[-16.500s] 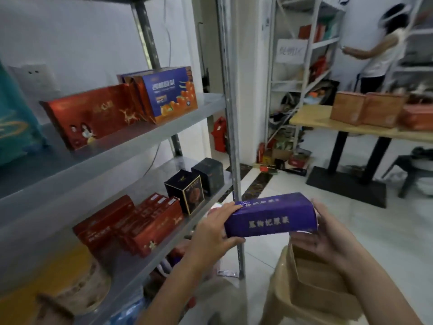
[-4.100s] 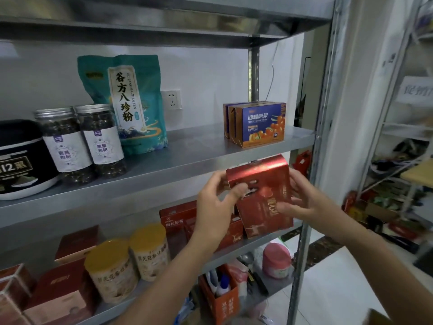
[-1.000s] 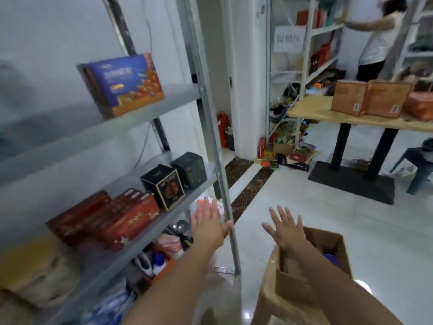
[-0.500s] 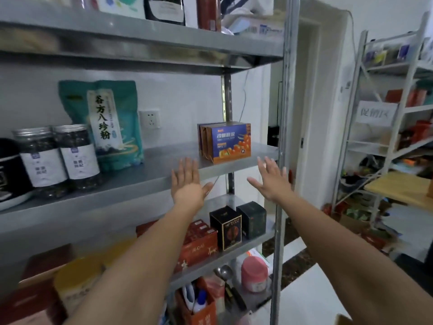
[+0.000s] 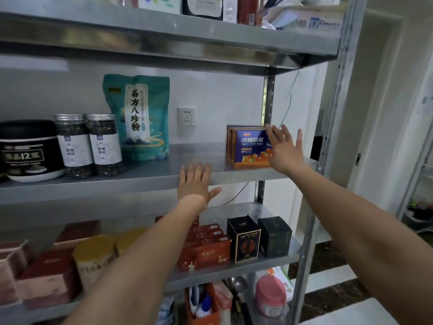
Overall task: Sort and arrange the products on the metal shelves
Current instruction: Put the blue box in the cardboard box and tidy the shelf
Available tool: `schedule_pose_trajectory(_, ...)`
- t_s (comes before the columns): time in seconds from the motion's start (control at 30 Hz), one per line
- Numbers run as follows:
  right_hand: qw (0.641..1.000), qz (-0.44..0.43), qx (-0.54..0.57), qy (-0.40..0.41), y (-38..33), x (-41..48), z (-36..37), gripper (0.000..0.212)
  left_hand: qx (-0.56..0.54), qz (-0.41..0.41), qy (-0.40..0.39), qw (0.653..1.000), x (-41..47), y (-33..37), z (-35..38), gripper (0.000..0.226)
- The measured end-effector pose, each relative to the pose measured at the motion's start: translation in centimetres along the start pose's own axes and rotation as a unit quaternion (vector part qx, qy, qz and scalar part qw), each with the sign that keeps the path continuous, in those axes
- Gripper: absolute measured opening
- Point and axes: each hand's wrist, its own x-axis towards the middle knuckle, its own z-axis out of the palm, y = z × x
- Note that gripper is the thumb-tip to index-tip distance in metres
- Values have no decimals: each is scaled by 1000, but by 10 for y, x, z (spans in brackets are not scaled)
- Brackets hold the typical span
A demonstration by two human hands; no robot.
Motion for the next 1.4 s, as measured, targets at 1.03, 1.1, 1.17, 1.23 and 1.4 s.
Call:
schedule_pose_trajectory(1.03,801,-38,595,53,-7,-39,-45,46,-516,-91,251,814,2,49,-74,68)
schedule_pose_trajectory(1.1,711,31,702,0,-10,-46,-46,50,-521,-149,217,812,2,39,-70,52)
schedule_pose_trajectory(1.17,608,88,787,-58,-12,-56,-44,56,-531,-183,186,806,1,30,-67,54)
schedule_pose_trajectory(1.23,552,116,820,-99,-19,-67,-40,58,-558,-193,149,793,0,27,-65,60)
schedule_pose_trajectory(1.4,494,119,850,-143,-42,-89,-40,67,-684,-192,89,698,-12,30,-67,50)
